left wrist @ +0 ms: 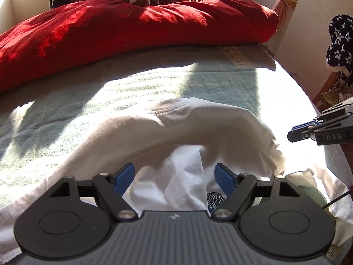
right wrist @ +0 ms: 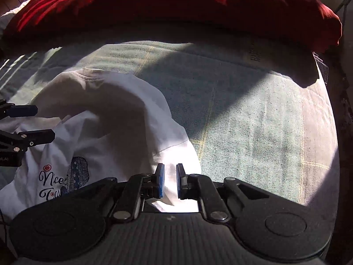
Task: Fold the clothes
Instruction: 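Lower the shirt edge with the right gripper toward the left gripper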
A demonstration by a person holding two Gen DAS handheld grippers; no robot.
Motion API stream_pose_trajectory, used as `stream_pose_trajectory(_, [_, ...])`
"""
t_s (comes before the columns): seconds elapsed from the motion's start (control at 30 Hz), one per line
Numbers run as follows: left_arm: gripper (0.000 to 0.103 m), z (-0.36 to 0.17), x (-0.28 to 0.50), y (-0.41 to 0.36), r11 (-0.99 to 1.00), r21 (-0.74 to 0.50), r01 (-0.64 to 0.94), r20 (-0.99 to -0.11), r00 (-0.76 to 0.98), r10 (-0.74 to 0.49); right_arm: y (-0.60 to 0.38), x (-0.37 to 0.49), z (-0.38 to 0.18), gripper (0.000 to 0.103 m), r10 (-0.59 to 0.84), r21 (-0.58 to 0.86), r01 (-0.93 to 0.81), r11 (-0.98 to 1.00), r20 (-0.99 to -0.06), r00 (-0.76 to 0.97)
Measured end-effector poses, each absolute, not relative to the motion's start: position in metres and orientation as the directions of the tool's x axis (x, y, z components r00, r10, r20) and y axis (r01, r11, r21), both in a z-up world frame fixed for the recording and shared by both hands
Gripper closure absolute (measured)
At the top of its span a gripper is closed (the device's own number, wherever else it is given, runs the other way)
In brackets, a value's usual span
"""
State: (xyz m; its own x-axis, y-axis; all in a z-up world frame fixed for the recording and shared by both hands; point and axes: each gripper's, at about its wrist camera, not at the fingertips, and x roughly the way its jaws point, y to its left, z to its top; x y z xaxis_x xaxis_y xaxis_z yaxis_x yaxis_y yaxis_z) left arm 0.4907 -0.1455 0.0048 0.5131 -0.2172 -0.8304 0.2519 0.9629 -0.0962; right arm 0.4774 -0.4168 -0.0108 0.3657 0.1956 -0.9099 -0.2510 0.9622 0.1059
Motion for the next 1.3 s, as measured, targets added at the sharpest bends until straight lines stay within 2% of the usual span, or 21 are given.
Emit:
stream_pose_trajectory(0.23, [0.023,0.009,0.521,-0.104,0.979,-0.063,0.193,-0.793,0.586,-0.167,-0.385,0.524,-0.019,0.091,0.263,0.172,-0.272,0.947,-0.899,0.35])
stream_pose_trajectory(0.33, [0.023,0.008,0.535,-0.082,0.985,-0.09,0.149,-0.784,0.599,-0.162,-0.355,0.541,-0.018,0.091,0.298,0.197,-0.297,0.934,-0.888,0.351])
stream_pose_trajectory(0.57, [0.024,-0.006,0.57,-0.03,0.952,-0.304,0.041,-0.781,0.562,-0.274,-0.293,0.596,-0.023,0.091,0.367,0.252,-0.36,0.898,-0.881,0.299])
stream_pose_trajectory(0.73, [0.025,-0.021,0.58,-0.006,0.867,-0.498,0.03,-0.726,0.532,-0.435,-0.256,0.629,-0.031,0.091,0.408,0.29,-0.409,0.865,-0.882,0.237])
stream_pose_trajectory(0.9, [0.025,-0.046,0.576,-0.002,0.799,-0.601,0.04,-0.708,0.437,-0.555,-0.234,0.635,-0.045,0.091,0.418,0.318,-0.44,0.84,-0.896,0.15])
stream_pose_trajectory(1.1, [0.025,-0.077,0.545,-0.011,0.805,-0.594,0.01,-0.767,0.297,-0.569,-0.23,0.588,-0.056,0.091,0.407,0.356,-0.46,0.813,-0.914,0.012])
stream_pose_trajectory(1.2, [0.025,-0.087,0.523,-0.016,0.803,-0.596,-0.024,-0.782,0.245,-0.573,-0.232,0.559,-0.057,0.09,0.39,0.349,-0.471,0.81,-0.921,-0.013])
stream_pose_trajectory(1.3, [0.025,-0.084,0.512,-0.022,0.828,-0.561,0.007,-0.802,0.245,-0.545,-0.239,0.544,-0.06,0.09,0.385,0.349,-0.468,0.812,-0.923,-0.02])
